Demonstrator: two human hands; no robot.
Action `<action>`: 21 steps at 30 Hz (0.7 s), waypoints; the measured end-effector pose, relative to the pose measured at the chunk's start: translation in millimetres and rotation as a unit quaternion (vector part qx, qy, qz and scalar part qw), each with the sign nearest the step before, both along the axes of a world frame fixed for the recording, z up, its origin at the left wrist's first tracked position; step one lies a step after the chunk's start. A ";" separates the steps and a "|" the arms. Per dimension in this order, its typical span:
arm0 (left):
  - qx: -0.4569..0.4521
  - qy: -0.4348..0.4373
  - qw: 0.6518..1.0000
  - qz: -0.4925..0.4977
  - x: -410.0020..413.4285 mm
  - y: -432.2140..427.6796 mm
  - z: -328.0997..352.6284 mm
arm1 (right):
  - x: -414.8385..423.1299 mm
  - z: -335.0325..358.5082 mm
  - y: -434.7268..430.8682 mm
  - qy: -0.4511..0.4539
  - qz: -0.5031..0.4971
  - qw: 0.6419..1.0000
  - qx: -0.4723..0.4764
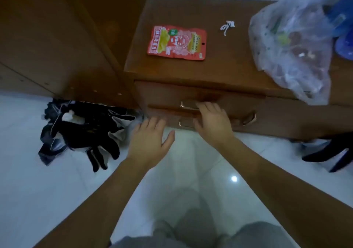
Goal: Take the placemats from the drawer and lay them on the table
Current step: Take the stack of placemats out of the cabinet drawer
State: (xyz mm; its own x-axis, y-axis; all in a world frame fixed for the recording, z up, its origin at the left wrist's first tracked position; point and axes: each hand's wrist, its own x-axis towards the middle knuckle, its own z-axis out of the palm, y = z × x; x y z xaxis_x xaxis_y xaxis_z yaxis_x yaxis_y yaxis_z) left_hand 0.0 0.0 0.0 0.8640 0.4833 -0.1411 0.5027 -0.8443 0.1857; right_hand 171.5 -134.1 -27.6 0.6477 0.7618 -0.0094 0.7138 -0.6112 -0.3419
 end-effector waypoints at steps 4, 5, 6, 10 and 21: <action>0.048 0.005 0.998 -0.028 8.3 8.2 -45.3 | 3.7 -33.5 6.5 -0.062 0.010 0.998 0.017; 0.055 -0.005 0.998 -0.031 9.2 10.9 -56.1 | 4.0 -39.4 6.9 -0.077 0.011 0.997 0.028; 0.058 -0.013 0.998 -0.031 9.8 11.3 -62.9 | 3.2 -42.9 6.4 -0.089 0.012 0.995 0.038; 0.067 -0.055 0.995 -0.048 4.5 14.4 -78.1 | 2.4 -51.2 0.2 -0.108 0.018 0.991 0.079; 0.060 -0.050 0.996 -0.041 -52.4 -17.1 -52.5 | -54.7 -44.2 -42.1 -0.089 0.047 0.992 0.072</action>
State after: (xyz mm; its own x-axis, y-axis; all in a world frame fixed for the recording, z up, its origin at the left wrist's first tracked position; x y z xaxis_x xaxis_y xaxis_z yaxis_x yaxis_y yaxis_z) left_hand -52.4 -17.1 -52.5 0.9081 0.4187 0.0028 0.4151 -0.9010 0.1263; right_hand 116.8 -176.3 -71.8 0.5548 0.8044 0.2125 0.8228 -0.4926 -0.2834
